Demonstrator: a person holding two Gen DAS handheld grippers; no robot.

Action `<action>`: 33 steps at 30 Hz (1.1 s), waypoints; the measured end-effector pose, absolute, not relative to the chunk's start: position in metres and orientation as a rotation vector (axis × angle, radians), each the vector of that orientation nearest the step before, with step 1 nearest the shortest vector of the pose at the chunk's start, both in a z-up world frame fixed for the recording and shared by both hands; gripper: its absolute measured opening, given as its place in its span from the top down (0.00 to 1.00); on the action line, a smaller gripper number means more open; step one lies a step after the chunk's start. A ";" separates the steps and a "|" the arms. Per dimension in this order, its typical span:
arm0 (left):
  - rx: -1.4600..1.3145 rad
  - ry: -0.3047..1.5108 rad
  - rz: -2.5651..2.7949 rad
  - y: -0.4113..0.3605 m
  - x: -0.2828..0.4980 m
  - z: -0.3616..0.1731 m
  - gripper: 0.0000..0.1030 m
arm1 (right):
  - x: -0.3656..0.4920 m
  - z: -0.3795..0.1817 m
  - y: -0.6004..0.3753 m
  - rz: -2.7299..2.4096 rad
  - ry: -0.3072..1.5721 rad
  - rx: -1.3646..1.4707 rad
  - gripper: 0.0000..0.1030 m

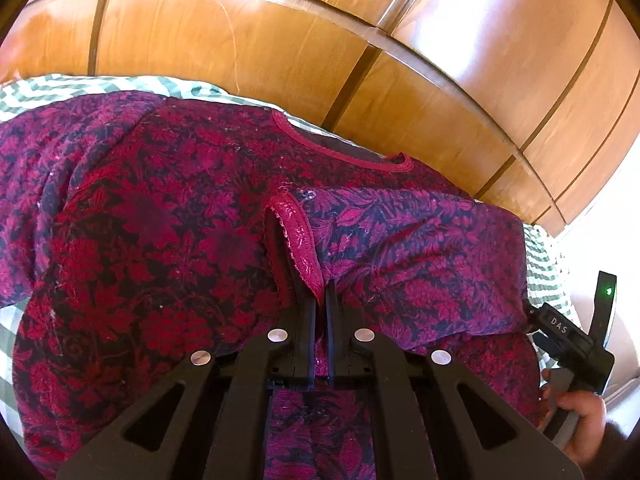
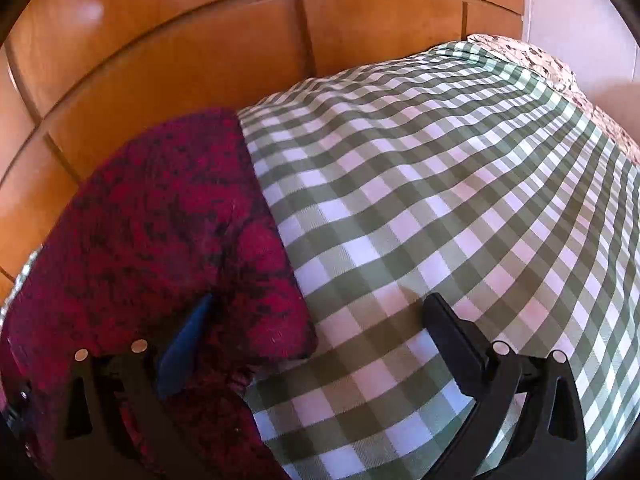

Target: Fold small clothes

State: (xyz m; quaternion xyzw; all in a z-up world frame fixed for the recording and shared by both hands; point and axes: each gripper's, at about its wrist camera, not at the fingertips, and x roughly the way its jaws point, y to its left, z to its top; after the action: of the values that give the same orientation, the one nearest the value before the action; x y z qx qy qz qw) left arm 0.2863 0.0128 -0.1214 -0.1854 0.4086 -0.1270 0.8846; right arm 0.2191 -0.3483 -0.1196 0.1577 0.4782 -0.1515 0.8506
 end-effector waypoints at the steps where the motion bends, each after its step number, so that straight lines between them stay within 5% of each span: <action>1: -0.394 0.853 -0.265 0.015 0.286 -0.119 0.97 | 0.217 -0.119 -0.349 -0.316 1.000 0.336 0.02; 18: -0.431 0.828 -0.247 0.032 0.286 -0.123 0.97 | 0.232 -0.069 -0.360 -0.257 0.831 0.410 0.02; 33: -0.476 0.827 -0.279 0.035 0.290 -0.133 0.97 | 0.305 -0.130 -0.347 -0.390 0.991 0.232 0.02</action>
State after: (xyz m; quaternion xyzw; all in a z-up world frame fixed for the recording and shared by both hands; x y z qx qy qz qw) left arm 0.2898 0.0350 -0.1328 -0.2281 0.3969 -0.1337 0.8790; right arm 0.3049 -0.3475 -0.1298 0.1104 0.4714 -0.1853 0.8551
